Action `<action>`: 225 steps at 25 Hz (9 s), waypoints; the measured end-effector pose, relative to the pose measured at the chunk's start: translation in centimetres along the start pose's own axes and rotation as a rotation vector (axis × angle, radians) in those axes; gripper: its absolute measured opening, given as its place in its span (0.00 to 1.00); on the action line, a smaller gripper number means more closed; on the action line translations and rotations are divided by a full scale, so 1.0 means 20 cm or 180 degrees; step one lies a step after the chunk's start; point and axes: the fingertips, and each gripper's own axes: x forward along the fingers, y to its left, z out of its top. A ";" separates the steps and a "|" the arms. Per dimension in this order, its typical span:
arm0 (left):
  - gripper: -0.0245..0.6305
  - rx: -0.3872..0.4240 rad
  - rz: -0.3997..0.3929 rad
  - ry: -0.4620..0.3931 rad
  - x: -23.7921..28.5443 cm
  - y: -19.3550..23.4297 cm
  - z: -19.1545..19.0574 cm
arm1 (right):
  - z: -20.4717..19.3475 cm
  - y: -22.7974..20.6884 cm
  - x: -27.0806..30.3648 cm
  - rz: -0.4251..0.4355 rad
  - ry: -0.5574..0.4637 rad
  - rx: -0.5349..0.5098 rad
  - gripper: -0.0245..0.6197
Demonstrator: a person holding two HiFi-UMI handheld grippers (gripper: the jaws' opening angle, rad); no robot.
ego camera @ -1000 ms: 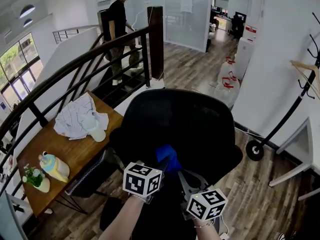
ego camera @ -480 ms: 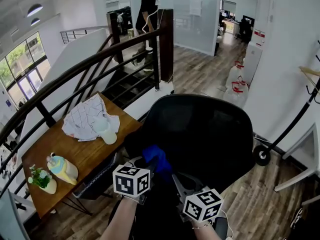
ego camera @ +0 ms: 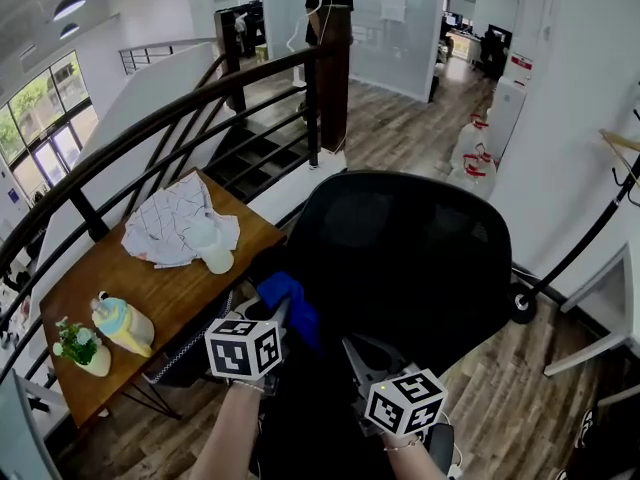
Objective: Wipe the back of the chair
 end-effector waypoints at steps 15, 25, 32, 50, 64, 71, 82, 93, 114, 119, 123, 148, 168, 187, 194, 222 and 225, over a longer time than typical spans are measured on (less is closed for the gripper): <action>0.15 0.0398 -0.0490 0.0232 -0.09 -0.50 -0.26 | -0.04 -0.24 -0.45 -0.0535 -0.0197 0.0141 0.08; 0.15 0.0634 -0.1243 0.0500 0.01 -1.14 -0.46 | -0.05 -0.43 -0.85 -0.0946 -0.0403 0.0243 0.08; 0.15 0.0737 -0.1699 0.0718 0.14 -1.53 -0.60 | -0.11 -0.60 -1.12 -0.1272 -0.0479 0.0385 0.08; 0.15 0.0877 -0.1746 0.1073 0.44 -1.79 -0.81 | -0.25 -0.87 -1.21 -0.1379 -0.0328 0.0624 0.08; 0.15 0.0662 -0.1580 0.1043 0.47 -1.50 -0.76 | -0.29 -0.80 -0.96 -0.1127 -0.0154 0.0632 0.08; 0.15 0.0538 -0.1431 0.1002 0.43 -1.28 -0.72 | -0.30 -0.70 -0.81 -0.0947 -0.0057 0.0602 0.08; 0.15 0.0398 -0.1030 0.0949 0.34 -0.87 -0.67 | -0.32 -0.49 -0.51 -0.0630 0.0113 0.0491 0.08; 0.15 0.0256 -0.0630 0.0878 0.24 -0.43 -0.62 | -0.37 -0.25 -0.19 -0.0314 0.0281 0.0437 0.08; 0.15 0.0250 -0.0268 0.0862 0.07 -0.08 -0.65 | -0.45 -0.16 -0.23 -0.0454 0.0257 0.0465 0.08; 0.15 0.0355 -0.0697 0.0927 0.02 -0.28 -0.68 | -0.45 -0.21 -0.37 -0.0622 0.0169 0.0514 0.08; 0.15 0.0576 -0.0934 0.0899 0.02 -0.49 -0.70 | -0.44 -0.26 -0.49 -0.0757 0.0083 0.0554 0.08; 0.15 0.1333 -0.1943 0.1702 0.38 -1.61 -1.19 | -0.53 -0.80 -1.24 -0.1830 -0.0144 0.0871 0.08; 0.15 0.0974 -0.1545 0.1751 0.55 -1.47 -1.30 | -0.66 -0.90 -1.06 -0.1574 0.0180 0.1007 0.08; 0.15 0.0583 -0.0977 0.1614 0.44 -0.86 -1.24 | -0.70 -0.63 -0.58 -0.1018 0.0457 0.0777 0.08; 0.15 0.0359 -0.0685 0.1516 0.37 -0.58 -1.18 | -0.68 -0.46 -0.37 -0.0689 0.0528 0.0457 0.08; 0.15 0.0046 -0.0160 0.1205 0.15 0.06 -1.04 | -0.78 -0.12 -0.02 -0.0534 0.0775 0.0179 0.08; 0.15 0.0253 -0.0463 0.1098 0.10 -0.03 -0.99 | -0.74 -0.08 -0.05 -0.0555 0.0738 0.0106 0.08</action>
